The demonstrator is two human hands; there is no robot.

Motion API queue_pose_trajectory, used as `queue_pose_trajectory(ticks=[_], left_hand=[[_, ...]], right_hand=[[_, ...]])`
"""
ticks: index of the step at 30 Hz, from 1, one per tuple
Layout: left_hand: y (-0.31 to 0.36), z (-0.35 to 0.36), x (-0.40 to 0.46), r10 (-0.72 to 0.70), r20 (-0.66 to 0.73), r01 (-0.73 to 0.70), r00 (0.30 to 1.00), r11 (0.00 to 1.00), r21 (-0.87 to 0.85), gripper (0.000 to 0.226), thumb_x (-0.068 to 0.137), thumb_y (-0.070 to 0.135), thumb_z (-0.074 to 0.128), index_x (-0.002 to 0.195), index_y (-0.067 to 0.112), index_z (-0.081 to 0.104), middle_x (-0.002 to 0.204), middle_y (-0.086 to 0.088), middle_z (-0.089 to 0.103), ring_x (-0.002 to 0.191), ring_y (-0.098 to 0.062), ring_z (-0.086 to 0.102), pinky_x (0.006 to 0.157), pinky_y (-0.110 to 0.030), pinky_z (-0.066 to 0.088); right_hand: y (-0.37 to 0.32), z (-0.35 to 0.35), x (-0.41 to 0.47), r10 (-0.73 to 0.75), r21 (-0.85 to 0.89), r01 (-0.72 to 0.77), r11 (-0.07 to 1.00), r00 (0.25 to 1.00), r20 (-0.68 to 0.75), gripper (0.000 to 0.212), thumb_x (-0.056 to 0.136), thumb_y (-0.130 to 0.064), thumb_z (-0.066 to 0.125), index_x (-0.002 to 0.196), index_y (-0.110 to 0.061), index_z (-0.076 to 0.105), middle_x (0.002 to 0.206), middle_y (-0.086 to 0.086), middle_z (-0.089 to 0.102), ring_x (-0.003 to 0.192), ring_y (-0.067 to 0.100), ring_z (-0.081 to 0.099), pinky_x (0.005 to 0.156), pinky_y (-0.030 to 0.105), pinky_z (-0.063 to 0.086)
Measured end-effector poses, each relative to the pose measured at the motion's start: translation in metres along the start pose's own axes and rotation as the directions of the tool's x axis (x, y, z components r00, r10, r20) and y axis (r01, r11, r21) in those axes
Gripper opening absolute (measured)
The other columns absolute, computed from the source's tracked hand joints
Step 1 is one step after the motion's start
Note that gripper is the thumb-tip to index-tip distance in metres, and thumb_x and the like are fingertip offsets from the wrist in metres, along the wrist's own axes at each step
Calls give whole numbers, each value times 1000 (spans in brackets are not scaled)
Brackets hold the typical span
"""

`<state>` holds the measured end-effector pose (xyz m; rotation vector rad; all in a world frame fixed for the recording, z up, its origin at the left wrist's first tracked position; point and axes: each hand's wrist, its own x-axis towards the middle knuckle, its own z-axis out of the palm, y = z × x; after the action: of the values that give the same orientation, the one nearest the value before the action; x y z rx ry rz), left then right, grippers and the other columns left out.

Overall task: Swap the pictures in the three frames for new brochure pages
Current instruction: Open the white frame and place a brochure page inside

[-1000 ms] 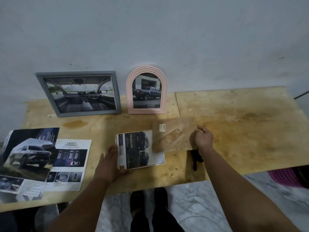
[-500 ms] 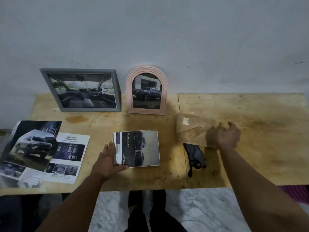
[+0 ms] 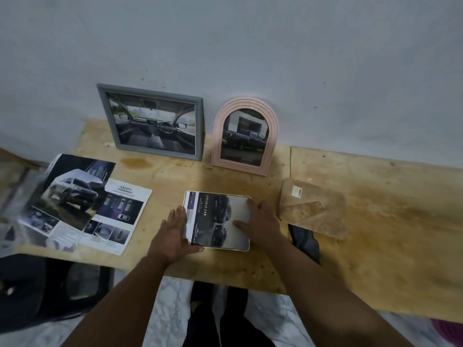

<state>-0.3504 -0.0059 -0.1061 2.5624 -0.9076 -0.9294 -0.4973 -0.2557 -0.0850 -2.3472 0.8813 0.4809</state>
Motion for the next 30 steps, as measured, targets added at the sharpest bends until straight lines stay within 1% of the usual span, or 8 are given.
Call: queue_pose_trajectory(ticks=[7, 13, 16, 19, 22, 24, 26, 30], left_hand=[[5, 2, -3, -5, -10, 6, 1000, 1000, 22, 142, 70, 73, 79, 164, 12, -10, 174, -5, -8, 160, -27, -9, 127, -45, -2], [7, -1, -4, -12, 11, 11, 1000, 999, 38, 140, 74, 70, 78, 163, 10, -12, 173, -7, -10, 159, -27, -11, 127, -44, -2], [10, -8, -3, -19, 51, 16, 999, 999, 50, 139, 75, 73, 75, 163, 9, -11, 173, -10, -9, 159, -30, -9, 128, -49, 3], [18, -19, -8, -8, 27, 8, 1000, 1000, 6, 137, 72, 86, 65, 164, 14, -6, 173, -11, -1, 159, -34, -2, 127, -55, 9], [40, -32, -20, -75, -98, 37, 992, 939, -343, 97, 87, 72, 64, 161, 21, 28, 164, -5, 36, 146, -28, 39, 119, -51, 36], [55, -42, -30, -200, -165, 38, 966, 741, -671, 59, 95, 55, 66, 142, 21, 56, 136, -6, 67, 109, -18, 70, 87, -35, 62], [63, -55, -42, -302, -217, 18, 928, 620, -785, 28, 101, 32, 65, 123, 15, 67, 109, -2, 76, 96, -20, 75, 65, -20, 60], [54, -82, -70, -455, -298, -12, 839, 532, -847, 24, 100, 13, 65, 124, 11, 69, 110, -9, 76, 90, -18, 73, 77, -32, 64]], right_hand=[[-4, 15, 0, 38, -28, -37, 999, 999, 22, 119, 74, -71, 72, 159, -26, 0, 142, 9, 24, 131, 30, 36, 96, 43, 50], [-3, 17, -11, -21, -80, 10, 997, 989, -143, 89, 78, -67, 69, 152, -36, 31, 142, 6, 32, 129, 29, 36, 106, 45, 41], [-6, 10, -25, -51, 150, 87, 985, 973, -225, 63, 86, -41, 72, 144, -37, 47, 139, 1, 50, 125, 25, 48, 103, 45, 45], [-12, -10, -42, -33, 542, 148, 827, 976, -216, 51, 95, -16, 66, 138, -36, 50, 123, -11, 63, 114, 18, 61, 83, 14, 53], [-20, -42, -47, -46, 705, 183, 685, 977, -208, 57, 95, -3, 63, 145, -25, 48, 129, -8, 60, 117, 16, 61, 79, 11, 55], [-29, -62, -44, -96, 730, 215, 649, 975, -202, 61, 94, -2, 63, 147, -28, 44, 131, -8, 58, 115, 14, 62, 80, 19, 59], [-45, -74, -39, -125, 728, 211, 653, 977, -172, 63, 94, -7, 66, 148, -28, 41, 132, -5, 57, 113, 15, 63, 81, 31, 63], [-90, -79, -26, -172, 653, 326, 683, 941, -290, 54, 92, -12, 70, 142, -17, 49, 129, 2, 62, 109, 20, 66, 72, 27, 62]])
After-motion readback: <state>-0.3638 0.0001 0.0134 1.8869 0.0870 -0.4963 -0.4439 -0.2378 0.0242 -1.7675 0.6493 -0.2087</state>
